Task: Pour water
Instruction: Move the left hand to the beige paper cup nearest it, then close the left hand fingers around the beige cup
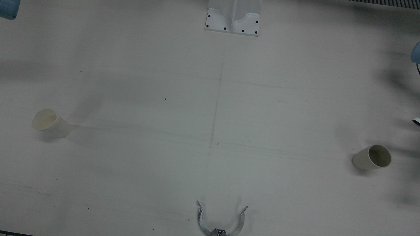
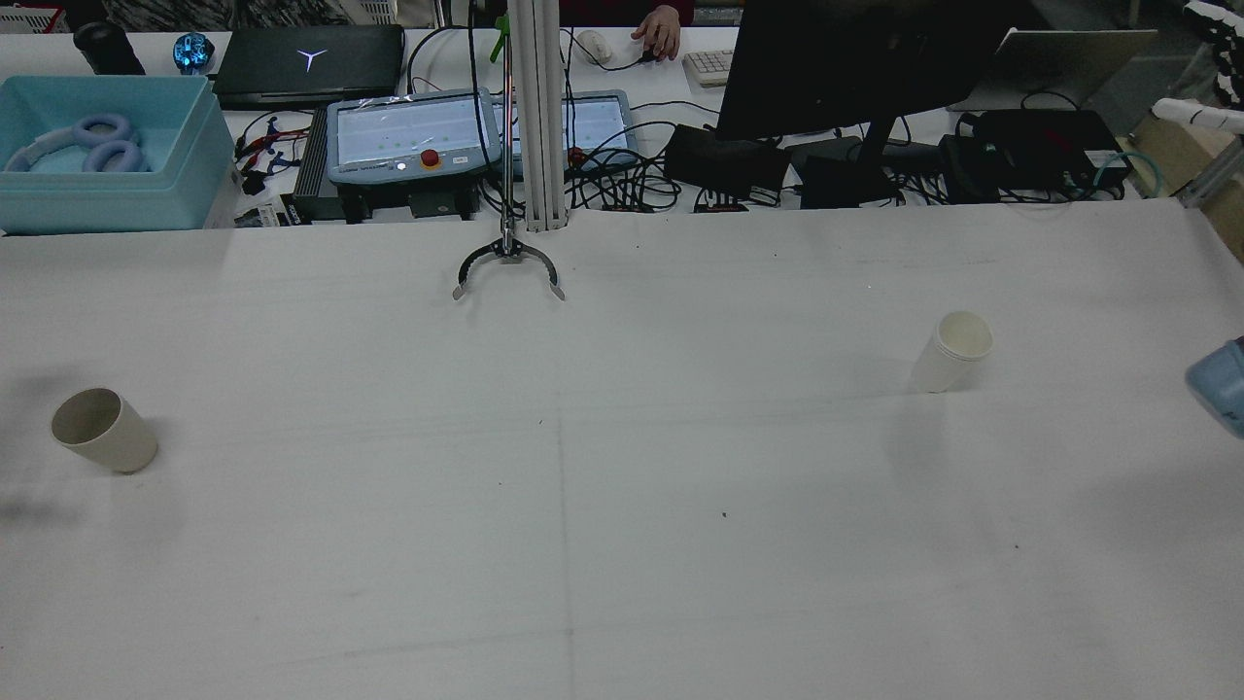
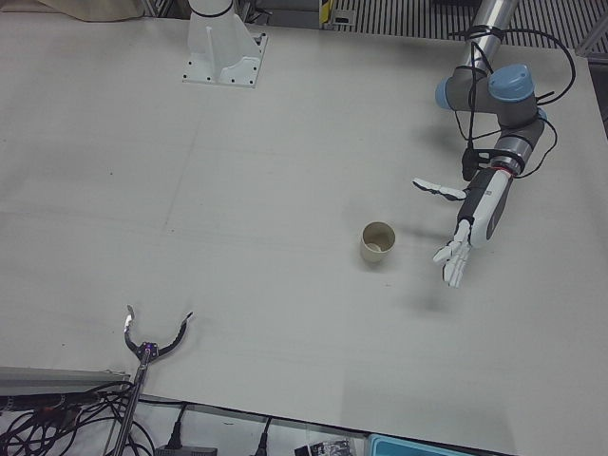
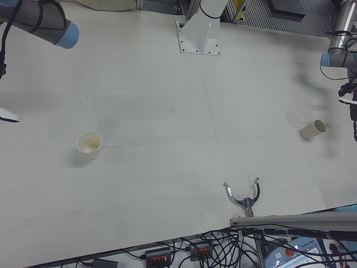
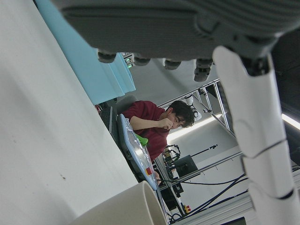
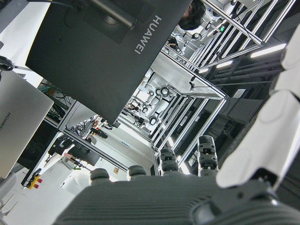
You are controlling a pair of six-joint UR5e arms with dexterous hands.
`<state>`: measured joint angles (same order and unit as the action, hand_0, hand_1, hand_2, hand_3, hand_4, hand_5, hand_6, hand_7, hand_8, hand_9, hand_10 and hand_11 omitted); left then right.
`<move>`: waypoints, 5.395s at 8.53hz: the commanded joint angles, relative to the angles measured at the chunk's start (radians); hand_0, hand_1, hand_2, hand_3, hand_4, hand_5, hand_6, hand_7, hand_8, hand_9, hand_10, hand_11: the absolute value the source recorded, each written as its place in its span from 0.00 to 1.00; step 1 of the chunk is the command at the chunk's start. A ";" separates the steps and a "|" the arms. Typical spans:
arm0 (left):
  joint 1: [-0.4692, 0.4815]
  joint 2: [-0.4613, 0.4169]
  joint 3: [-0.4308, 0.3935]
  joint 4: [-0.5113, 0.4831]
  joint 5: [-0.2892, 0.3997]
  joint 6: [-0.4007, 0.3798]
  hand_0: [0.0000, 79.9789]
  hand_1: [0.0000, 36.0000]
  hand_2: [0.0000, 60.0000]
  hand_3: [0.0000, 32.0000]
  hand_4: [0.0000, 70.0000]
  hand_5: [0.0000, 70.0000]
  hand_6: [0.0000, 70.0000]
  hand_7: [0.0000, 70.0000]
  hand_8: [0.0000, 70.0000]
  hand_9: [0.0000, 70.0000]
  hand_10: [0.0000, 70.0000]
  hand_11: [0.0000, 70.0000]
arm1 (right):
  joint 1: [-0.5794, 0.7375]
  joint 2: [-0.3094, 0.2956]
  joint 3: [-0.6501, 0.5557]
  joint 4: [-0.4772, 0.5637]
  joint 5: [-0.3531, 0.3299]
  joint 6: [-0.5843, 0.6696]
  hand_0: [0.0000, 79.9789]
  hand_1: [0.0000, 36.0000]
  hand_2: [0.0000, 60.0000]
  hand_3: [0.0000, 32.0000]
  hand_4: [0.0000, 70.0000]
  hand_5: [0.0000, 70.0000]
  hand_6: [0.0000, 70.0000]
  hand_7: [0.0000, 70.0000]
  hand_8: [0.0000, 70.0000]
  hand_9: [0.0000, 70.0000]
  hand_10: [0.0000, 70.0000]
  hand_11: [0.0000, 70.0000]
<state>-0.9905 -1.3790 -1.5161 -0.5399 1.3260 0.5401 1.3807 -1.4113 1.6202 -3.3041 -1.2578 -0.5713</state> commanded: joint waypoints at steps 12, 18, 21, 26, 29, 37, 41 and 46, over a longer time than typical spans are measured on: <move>0.159 -0.118 0.177 -0.032 -0.010 -0.131 0.68 0.57 0.00 0.43 0.00 0.40 0.00 0.05 0.00 0.00 0.00 0.00 | -0.003 0.003 0.000 0.000 0.000 0.002 0.54 0.26 0.20 0.49 0.16 0.20 0.06 0.18 0.00 0.02 0.00 0.01; 0.161 -0.180 0.189 0.003 -0.010 -0.120 0.70 0.60 0.00 0.34 0.00 0.38 0.00 0.05 0.00 0.00 0.00 0.01 | -0.003 0.003 -0.002 0.000 0.000 0.001 0.54 0.26 0.20 0.50 0.16 0.20 0.06 0.19 0.00 0.02 0.00 0.01; 0.161 -0.180 0.186 0.003 -0.010 -0.120 0.69 0.58 0.00 0.13 0.00 0.35 0.00 0.04 0.00 0.00 0.00 0.01 | -0.003 0.002 -0.002 0.000 0.000 -0.001 0.53 0.26 0.20 0.50 0.16 0.20 0.06 0.19 0.00 0.02 0.00 0.01; 0.162 -0.178 0.185 0.003 -0.011 -0.120 0.70 0.57 0.00 0.00 0.13 0.27 0.00 0.04 0.00 0.00 0.00 0.03 | -0.003 0.002 -0.002 0.000 0.000 -0.001 0.53 0.25 0.20 0.50 0.16 0.19 0.06 0.19 0.00 0.02 0.00 0.01; 0.162 -0.178 0.183 0.003 -0.016 -0.121 0.71 0.58 0.00 0.00 0.19 0.22 0.00 0.04 0.00 0.00 0.00 0.03 | -0.003 0.002 -0.002 0.000 -0.002 -0.001 0.53 0.25 0.20 0.49 0.16 0.20 0.06 0.19 0.00 0.02 0.00 0.01; 0.231 -0.183 0.189 -0.041 -0.106 -0.118 0.73 0.65 0.00 0.16 0.01 0.29 0.00 0.09 0.00 0.00 0.00 0.03 | -0.003 0.002 -0.002 0.000 0.000 -0.001 0.53 0.25 0.20 0.49 0.16 0.20 0.06 0.18 0.00 0.02 0.00 0.01; 0.234 -0.195 0.189 -0.025 -0.106 -0.126 0.73 0.64 0.00 0.03 0.07 0.32 0.00 0.10 0.00 0.00 0.00 0.04 | -0.002 0.000 -0.003 0.000 0.000 -0.001 0.53 0.25 0.20 0.49 0.16 0.20 0.06 0.19 0.00 0.02 0.00 0.01; 0.231 -0.192 0.185 -0.002 -0.131 -0.129 0.88 0.84 0.09 0.00 0.06 0.49 0.00 0.13 0.00 0.01 0.03 0.09 | -0.002 0.000 -0.005 0.000 0.000 -0.001 0.53 0.25 0.21 0.49 0.16 0.20 0.06 0.19 0.00 0.02 0.00 0.01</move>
<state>-0.7587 -1.5729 -1.3285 -0.5475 1.2151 0.4136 1.3786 -1.4112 1.6154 -3.3034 -1.2579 -0.5722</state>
